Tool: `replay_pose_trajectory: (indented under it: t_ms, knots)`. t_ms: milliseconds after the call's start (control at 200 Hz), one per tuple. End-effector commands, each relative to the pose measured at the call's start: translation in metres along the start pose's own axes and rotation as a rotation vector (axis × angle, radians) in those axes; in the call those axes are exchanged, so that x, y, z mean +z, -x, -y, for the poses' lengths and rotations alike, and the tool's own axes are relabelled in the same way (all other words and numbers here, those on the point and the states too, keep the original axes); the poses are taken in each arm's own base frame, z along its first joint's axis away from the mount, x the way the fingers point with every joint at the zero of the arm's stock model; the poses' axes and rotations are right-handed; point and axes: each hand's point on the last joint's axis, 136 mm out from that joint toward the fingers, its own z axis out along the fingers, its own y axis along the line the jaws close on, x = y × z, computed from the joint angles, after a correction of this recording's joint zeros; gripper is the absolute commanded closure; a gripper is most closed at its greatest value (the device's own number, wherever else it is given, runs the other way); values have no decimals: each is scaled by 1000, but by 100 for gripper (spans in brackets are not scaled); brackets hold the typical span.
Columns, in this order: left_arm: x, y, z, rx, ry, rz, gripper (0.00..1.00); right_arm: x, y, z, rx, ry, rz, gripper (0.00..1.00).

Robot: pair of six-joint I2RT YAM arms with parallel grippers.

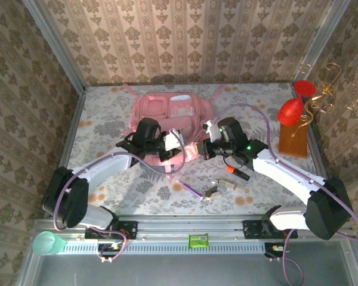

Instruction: Pack the student bag

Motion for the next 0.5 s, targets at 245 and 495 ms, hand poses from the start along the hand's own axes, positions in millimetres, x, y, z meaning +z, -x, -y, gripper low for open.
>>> replay_pose_trajectory:
  t_ms: [245, 495]
  knots:
    - [0, -4, -25, -28, 87, -46, 100, -18, 30, -43, -89, 77, 74, 100]
    - [-13, -21, -36, -61, 141, -93, 100, -98, 35, 81, -81, -759, 157, 100]
